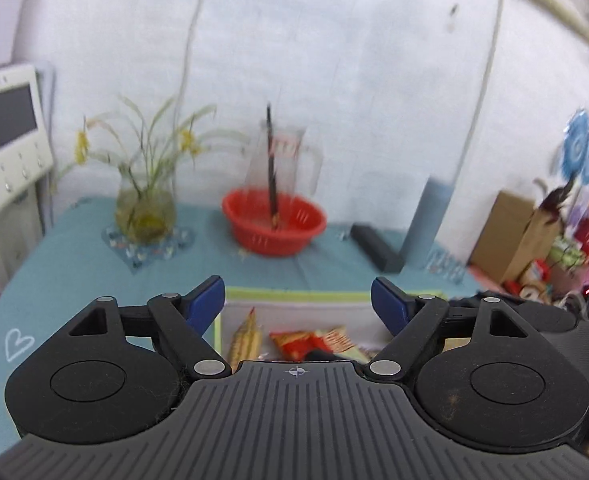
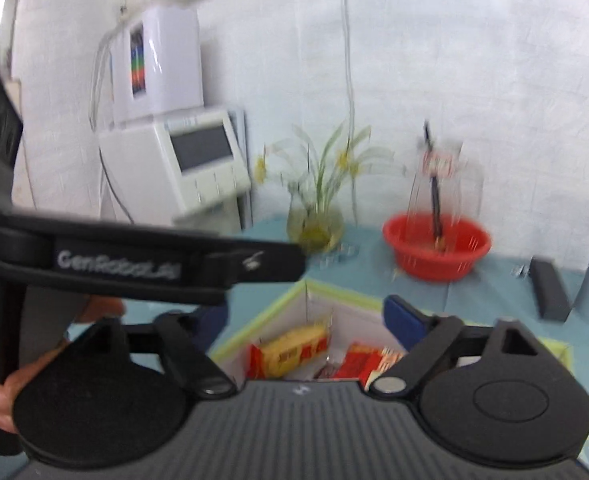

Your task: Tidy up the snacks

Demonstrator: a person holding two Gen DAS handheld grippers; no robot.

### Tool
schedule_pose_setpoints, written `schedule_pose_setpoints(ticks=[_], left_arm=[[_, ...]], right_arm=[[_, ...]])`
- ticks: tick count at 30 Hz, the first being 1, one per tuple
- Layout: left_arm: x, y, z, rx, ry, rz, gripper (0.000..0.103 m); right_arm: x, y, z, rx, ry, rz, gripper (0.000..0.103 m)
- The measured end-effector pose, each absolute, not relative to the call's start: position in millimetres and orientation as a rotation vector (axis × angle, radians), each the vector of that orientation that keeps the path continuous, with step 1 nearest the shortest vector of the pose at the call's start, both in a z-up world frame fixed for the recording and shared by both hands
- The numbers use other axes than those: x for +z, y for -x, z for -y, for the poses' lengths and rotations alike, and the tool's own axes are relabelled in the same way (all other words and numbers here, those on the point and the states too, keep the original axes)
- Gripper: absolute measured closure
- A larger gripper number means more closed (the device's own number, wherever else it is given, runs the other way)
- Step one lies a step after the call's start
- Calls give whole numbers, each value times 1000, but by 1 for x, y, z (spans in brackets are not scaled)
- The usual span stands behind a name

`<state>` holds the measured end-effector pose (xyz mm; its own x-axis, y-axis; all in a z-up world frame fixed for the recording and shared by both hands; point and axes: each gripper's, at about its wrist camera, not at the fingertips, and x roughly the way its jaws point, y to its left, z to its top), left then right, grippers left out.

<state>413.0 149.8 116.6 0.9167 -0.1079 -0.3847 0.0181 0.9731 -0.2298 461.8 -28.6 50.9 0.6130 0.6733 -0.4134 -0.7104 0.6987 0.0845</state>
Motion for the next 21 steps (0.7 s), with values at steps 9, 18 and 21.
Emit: schedule_pose_setpoints(ticks=[9,18,21], left_arm=[[126,-296,-142,-90,273,-351,19],[28,-233,-117,-171,306,-634,32],[13,-237,-105,-212,269,-702,54]], right_arm=[[63,-345,78,827,109,-385,1],[-37,-254,92,863,41,-693,1],[-49,-249,85,857,56,-728,1]])
